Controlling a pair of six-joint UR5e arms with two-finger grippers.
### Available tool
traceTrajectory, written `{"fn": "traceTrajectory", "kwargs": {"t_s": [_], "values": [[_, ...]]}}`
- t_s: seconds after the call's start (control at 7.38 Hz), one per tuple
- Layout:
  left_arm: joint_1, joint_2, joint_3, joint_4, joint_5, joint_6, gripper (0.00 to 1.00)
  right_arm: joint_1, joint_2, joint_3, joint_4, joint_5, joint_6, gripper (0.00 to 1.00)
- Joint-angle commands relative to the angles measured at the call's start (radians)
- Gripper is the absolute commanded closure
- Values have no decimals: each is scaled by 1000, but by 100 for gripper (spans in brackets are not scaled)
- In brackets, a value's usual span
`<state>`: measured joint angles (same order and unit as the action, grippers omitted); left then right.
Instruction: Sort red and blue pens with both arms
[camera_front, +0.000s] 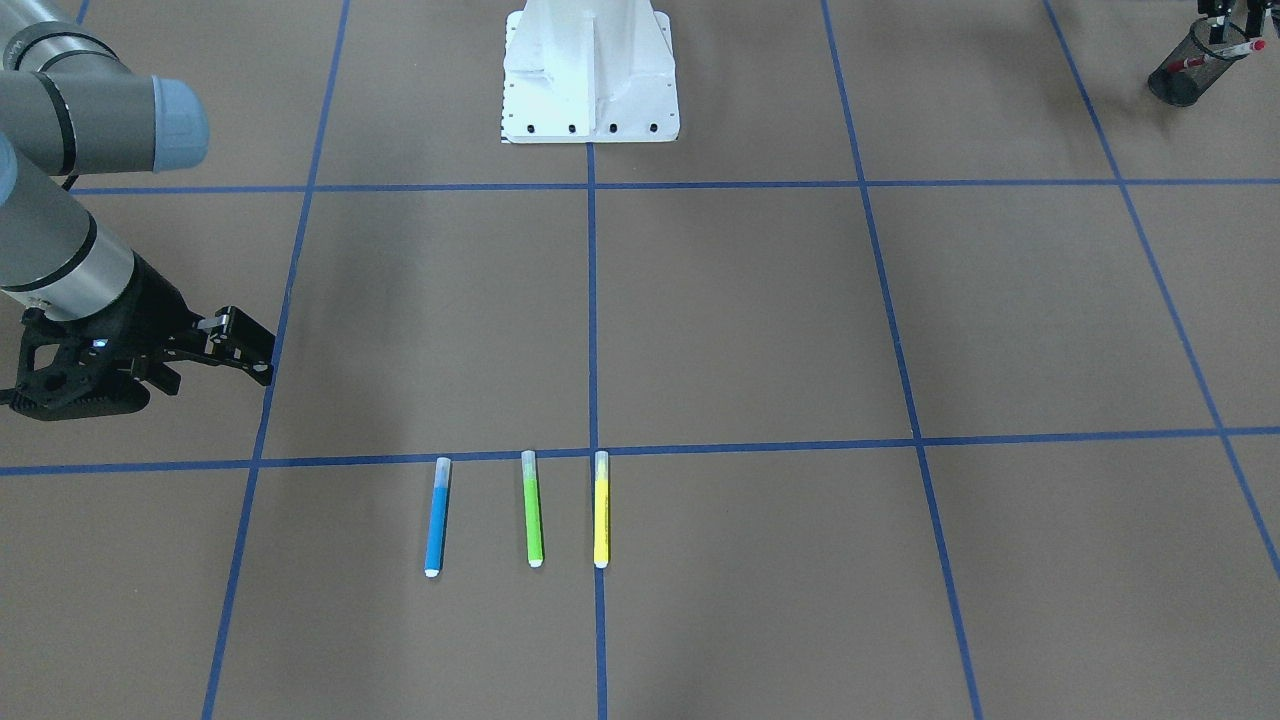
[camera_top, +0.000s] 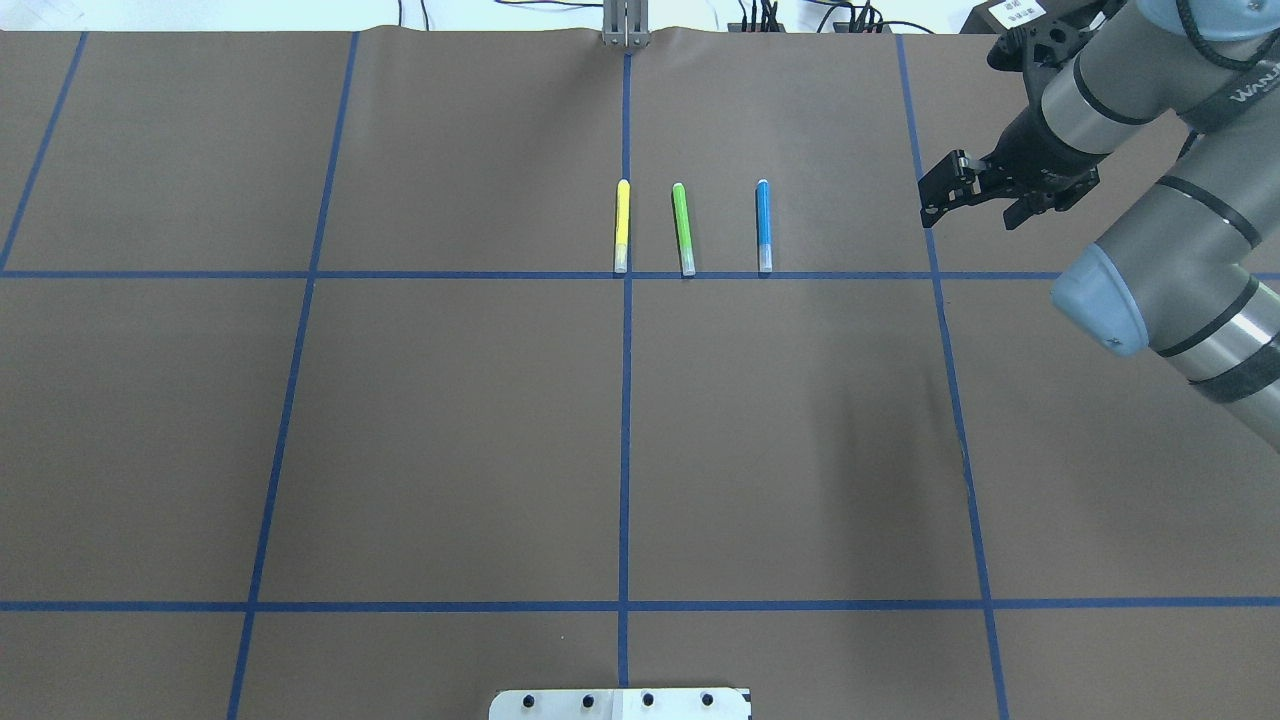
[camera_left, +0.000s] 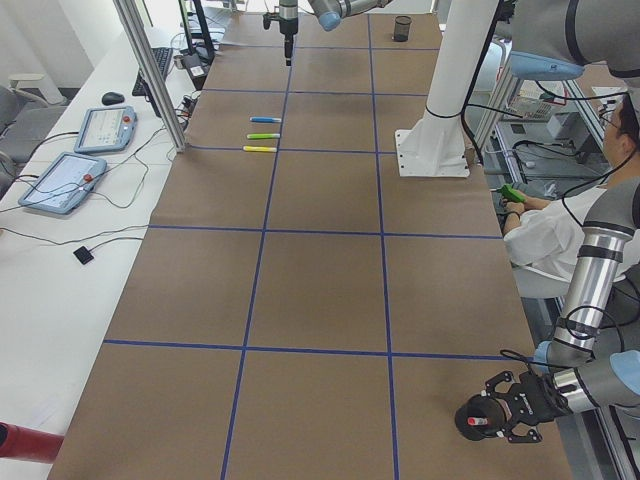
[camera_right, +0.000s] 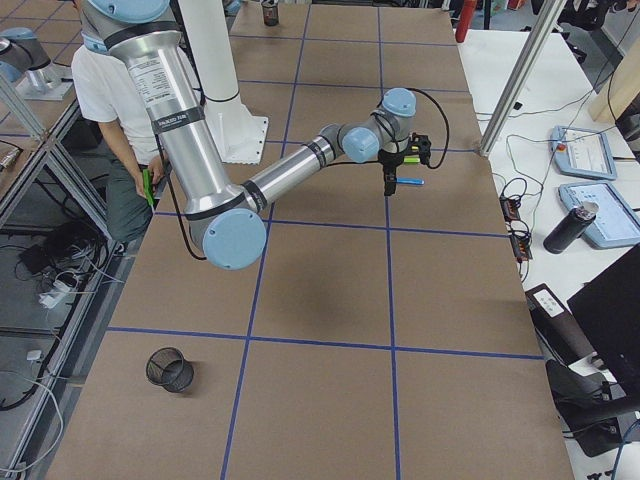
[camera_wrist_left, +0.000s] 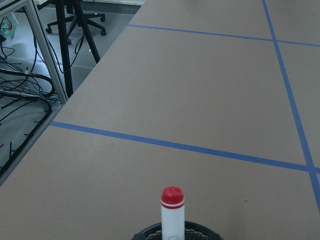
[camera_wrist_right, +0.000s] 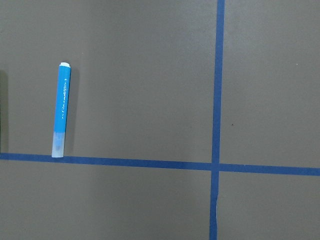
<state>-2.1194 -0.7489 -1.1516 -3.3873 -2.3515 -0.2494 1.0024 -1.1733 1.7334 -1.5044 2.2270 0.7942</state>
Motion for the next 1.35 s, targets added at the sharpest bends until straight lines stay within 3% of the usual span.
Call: {"fn": "traceTrajectory", "kwargs": {"t_s": [0.0, 0.27, 0.54, 0.81, 1.22], "values": [[-1, -4, -25, 52, -11, 2, 12, -10, 3, 0, 1, -9, 22, 0], [-1, -13, -144, 190, -15, 1, 12, -16, 3, -2, 1, -13, 23, 0], [-23, -134, -157, 297, -15, 1, 12, -22, 3, -8, 7, -15, 23, 0], [-70, -306, -203, 515, -20, 1, 12, -37, 4, -17, 15, -39, 34, 0], [62, -429, -318, 835, -17, -10, 12, -63, 157, -180, 30, -87, 88, 1]]}}
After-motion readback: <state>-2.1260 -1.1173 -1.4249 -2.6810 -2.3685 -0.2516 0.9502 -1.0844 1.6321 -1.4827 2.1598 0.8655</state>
